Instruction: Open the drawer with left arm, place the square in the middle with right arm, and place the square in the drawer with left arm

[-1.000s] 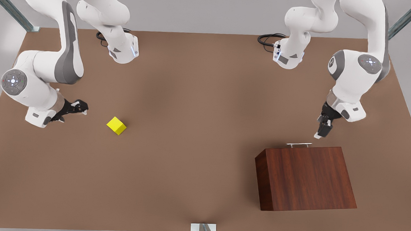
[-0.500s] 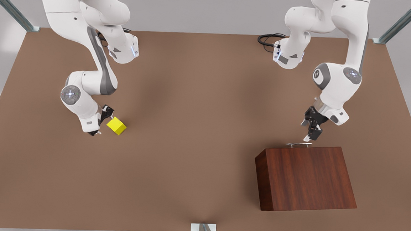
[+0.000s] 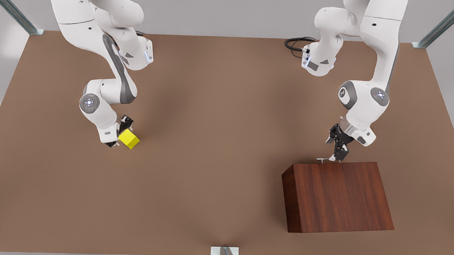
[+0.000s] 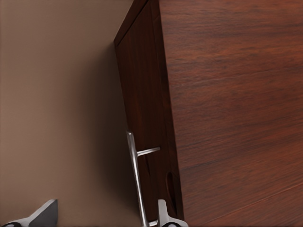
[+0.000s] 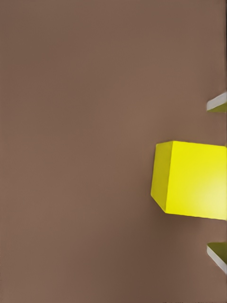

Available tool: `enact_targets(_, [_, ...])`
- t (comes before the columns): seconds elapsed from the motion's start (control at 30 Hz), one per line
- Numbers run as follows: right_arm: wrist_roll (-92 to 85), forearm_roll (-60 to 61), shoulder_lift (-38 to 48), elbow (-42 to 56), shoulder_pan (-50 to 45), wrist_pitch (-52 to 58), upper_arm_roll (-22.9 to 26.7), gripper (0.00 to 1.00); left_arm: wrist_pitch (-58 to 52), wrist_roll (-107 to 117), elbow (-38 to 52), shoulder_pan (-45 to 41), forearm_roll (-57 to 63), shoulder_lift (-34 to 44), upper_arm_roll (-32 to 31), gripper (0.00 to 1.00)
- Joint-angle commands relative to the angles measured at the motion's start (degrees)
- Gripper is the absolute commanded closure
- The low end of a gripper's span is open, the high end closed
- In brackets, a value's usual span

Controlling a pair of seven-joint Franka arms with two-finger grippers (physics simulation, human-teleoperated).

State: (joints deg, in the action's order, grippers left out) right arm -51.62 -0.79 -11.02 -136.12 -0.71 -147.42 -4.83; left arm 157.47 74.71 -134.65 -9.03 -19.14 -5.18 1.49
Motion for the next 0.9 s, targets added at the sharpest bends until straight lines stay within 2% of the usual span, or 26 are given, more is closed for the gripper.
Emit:
enact_targets(0.0, [0.12, 0.0, -0.14, -0.02, 0.01, -0.15, 0.0, 0.0, 0.12, 0.0, 0.0, 0.07, -0.46, -0.09, 0.0, 0.0])
enact_targets(0.43, [0.03, -0.09, -4.8, -1.87, 0.1, -8.32, 0.18, 0.0, 0.74, 0.0, -0.09, 0.07, -0.98, -3.08, 0.0, 0.0])
enact_targets(0.7, [0.03, 0.0, -7.35, -2.48, 0.54, -9.03, 0.18, 0.0, -0.05, 2.72, -1.49, 0.07, -1.07, -2.29, 0.0, 0.0])
enact_targets(0.73, [0.12, 0.0, -7.44, -2.48, 0.45, -9.12, 0.18, 0.08, -0.05, 3.25, -2.63, 0.07, -1.07, -1.5, 0.0, 0.0])
enact_targets(0.77, [0.12, 0.0, -7.44, -2.48, 0.45, -9.03, 0.18, 0.12, -0.14, 3.78, -3.08, -0.02, -1.07, -1.06, 0.0, 0.0])
enact_targets(0.8, [0.12, 0.0, -7.44, -2.4, 0.45, -9.03, 0.18, 0.21, -0.23, 4.04, -3.51, -0.19, -1.07, -0.71, 0.0, 0.0])
enact_targets(0.83, [0.12, 0.0, -7.44, -2.31, 0.36, -8.94, 0.18, 0.25, -0.41, 4.13, -3.87, -0.19, -1.07, -0.09, 0.0, 0.0])
enact_targets(0.87, [0.21, 0.0, -7.44, -2.22, 0.36, -8.77, 0.18, 0.25, -0.49, 4.13, -4.13, -0.28, -1.07, 0.26, 0.0, 0.0])
